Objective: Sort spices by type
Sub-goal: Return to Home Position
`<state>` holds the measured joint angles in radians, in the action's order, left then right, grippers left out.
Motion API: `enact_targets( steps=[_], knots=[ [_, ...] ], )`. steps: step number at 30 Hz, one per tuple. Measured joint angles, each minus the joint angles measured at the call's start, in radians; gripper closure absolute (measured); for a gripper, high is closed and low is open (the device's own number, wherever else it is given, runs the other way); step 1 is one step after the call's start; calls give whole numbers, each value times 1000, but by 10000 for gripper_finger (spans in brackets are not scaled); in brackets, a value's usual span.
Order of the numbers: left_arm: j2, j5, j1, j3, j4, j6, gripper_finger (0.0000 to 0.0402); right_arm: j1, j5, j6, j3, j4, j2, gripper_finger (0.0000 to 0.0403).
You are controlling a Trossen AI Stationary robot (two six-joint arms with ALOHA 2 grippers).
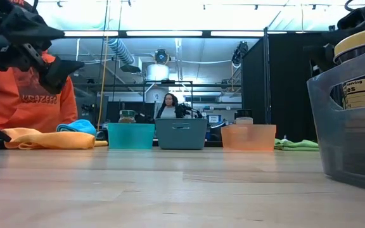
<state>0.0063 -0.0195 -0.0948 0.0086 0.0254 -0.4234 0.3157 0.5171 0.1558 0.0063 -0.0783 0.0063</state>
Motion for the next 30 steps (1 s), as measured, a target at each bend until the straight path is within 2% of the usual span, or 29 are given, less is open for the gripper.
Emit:
enact_targets(
  steps=[30],
  knots=[
    [0,-13,0,0,6,25,80,0,0,-2,0,-1,0,196]
  ],
)
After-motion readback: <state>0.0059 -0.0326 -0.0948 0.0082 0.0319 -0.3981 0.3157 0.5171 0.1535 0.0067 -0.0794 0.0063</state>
